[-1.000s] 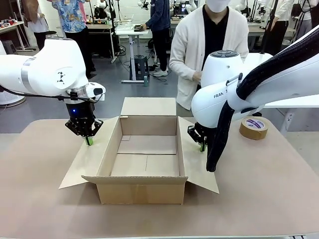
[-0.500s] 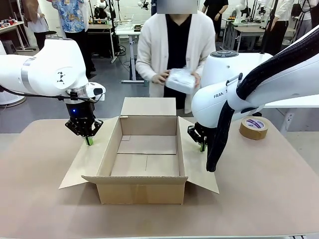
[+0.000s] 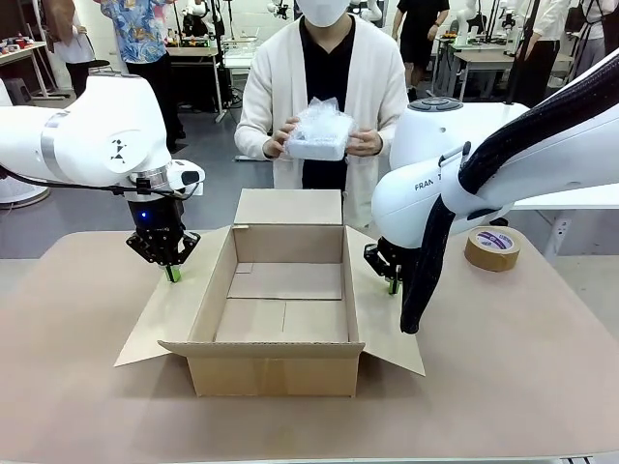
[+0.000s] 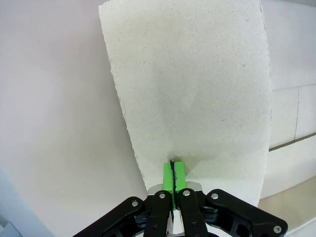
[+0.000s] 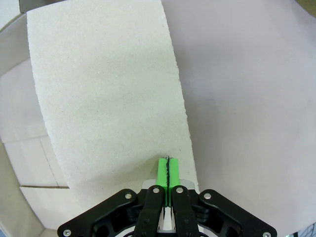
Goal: Wrap the clocks to prevent damage.
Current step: Once the human has placed the objects inside and stepped back, release both hands from the side flaps of the Package Box.
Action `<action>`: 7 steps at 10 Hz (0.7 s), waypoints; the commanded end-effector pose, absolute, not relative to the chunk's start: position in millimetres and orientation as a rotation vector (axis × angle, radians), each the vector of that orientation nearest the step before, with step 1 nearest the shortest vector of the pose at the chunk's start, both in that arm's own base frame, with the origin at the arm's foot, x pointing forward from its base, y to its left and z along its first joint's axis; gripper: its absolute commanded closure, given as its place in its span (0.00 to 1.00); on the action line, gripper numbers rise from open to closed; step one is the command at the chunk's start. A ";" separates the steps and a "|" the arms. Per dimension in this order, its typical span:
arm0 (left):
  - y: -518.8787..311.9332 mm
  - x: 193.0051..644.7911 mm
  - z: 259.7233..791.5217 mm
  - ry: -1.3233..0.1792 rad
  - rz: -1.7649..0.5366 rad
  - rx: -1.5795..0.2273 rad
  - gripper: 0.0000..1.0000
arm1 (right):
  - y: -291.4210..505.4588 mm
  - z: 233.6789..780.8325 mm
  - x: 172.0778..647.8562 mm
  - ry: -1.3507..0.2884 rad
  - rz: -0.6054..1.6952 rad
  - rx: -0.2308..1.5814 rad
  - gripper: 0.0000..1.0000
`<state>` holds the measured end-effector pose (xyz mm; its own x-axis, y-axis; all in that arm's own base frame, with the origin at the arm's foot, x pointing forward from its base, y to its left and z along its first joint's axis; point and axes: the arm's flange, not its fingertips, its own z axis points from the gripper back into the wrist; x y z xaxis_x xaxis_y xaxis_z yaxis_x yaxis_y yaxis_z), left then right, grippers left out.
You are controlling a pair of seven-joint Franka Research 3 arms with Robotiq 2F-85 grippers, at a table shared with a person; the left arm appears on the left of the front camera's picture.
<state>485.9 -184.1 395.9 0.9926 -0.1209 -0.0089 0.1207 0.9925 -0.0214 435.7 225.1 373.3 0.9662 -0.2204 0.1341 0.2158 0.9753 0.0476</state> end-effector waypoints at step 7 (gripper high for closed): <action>-183.5 485.8 395.9 0.016 -0.125 -0.006 1.00 | 226.2 369.9 434.6 -0.135 -0.218 0.032 0.99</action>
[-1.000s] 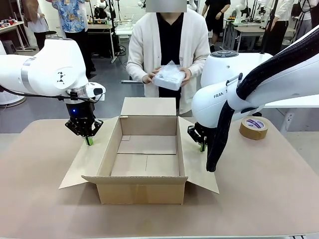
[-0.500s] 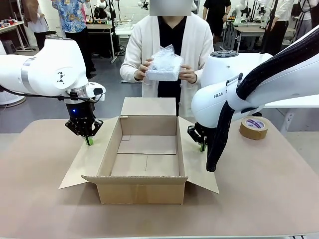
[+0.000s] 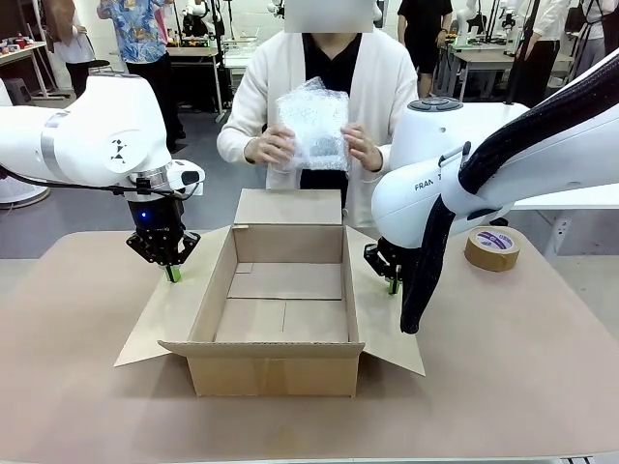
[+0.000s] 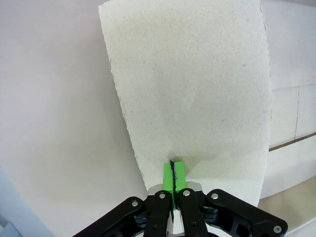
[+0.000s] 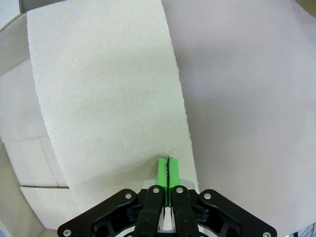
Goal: Wrap the clocks to prevent damage.
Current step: Once the human has placed the objects inside and stepped back, release both hands from the side flaps of the Package Box.
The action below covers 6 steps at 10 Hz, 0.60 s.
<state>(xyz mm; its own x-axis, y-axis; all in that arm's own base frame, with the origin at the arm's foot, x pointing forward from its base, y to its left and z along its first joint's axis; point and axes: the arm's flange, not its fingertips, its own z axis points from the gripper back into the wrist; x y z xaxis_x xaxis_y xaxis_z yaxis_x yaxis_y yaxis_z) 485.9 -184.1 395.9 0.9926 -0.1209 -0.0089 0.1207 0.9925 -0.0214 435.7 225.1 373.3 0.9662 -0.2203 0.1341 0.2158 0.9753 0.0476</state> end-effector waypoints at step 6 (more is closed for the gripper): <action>-183.5 485.8 395.9 0.016 -0.125 -0.006 1.00 | 226.2 369.9 434.6 -0.135 -0.218 0.032 0.99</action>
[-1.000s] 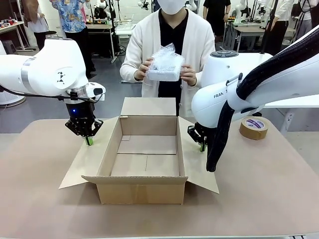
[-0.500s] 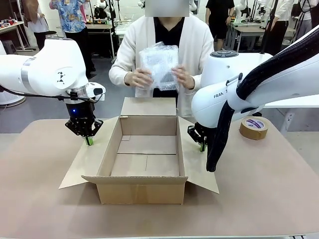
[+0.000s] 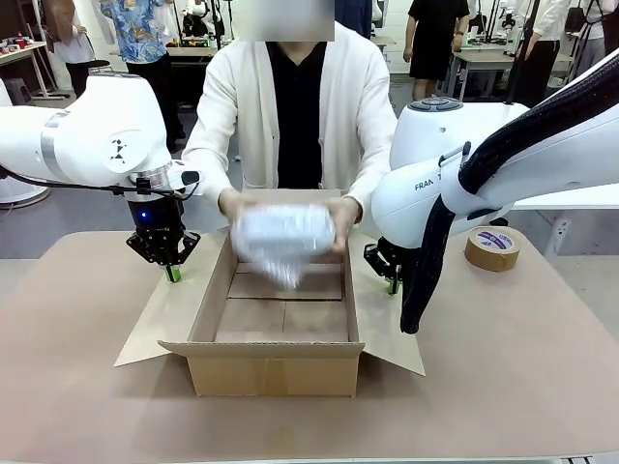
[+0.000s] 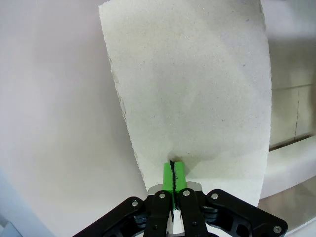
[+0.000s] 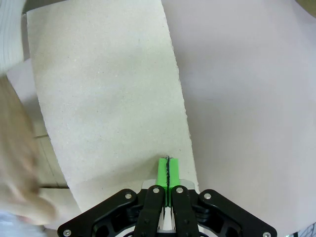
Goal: Wrap the clocks to prevent damage.
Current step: Once the human has placed the objects inside and stepped back, release both hands from the side flaps of the Package Box.
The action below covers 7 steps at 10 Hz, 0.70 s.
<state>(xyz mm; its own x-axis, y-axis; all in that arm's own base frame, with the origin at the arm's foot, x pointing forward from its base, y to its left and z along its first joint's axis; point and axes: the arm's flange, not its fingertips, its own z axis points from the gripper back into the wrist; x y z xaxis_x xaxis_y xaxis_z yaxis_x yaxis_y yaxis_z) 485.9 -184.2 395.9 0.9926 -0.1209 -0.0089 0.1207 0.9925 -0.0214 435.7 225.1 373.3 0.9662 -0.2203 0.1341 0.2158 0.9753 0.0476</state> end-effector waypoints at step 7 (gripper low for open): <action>-183.5 485.8 395.9 0.016 -0.125 -0.006 1.00 | 226.2 369.9 434.6 -0.135 -0.218 0.032 0.99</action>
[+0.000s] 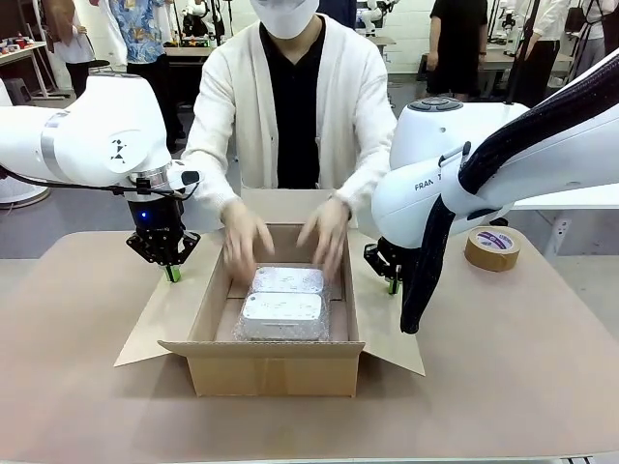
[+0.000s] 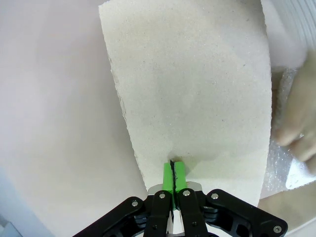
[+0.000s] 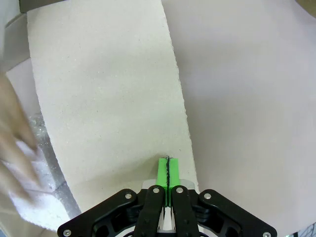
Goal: Wrap the clocks to prevent damage.
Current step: Once the human has placed the objects inside and stepped back, release both hands from the side flaps of the Package Box.
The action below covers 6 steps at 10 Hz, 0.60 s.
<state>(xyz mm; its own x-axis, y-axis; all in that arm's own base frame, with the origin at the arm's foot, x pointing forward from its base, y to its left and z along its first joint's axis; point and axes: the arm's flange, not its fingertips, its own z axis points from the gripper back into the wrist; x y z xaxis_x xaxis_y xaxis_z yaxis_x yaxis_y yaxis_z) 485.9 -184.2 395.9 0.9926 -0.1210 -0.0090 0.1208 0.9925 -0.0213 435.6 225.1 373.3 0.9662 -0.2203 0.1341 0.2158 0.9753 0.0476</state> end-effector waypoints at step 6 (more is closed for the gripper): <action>-183.5 485.8 395.9 0.016 -0.125 -0.006 1.00 | 226.2 369.9 434.6 -0.135 -0.218 0.032 0.99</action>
<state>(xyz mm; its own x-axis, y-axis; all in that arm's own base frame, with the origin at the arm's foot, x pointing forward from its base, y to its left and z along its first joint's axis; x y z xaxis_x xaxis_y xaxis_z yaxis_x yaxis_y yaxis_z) 485.9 -184.2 395.9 0.9926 -0.1210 -0.0091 0.1208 0.9925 -0.0213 435.6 225.1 373.3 0.9662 -0.2203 0.1341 0.2158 0.9753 0.0476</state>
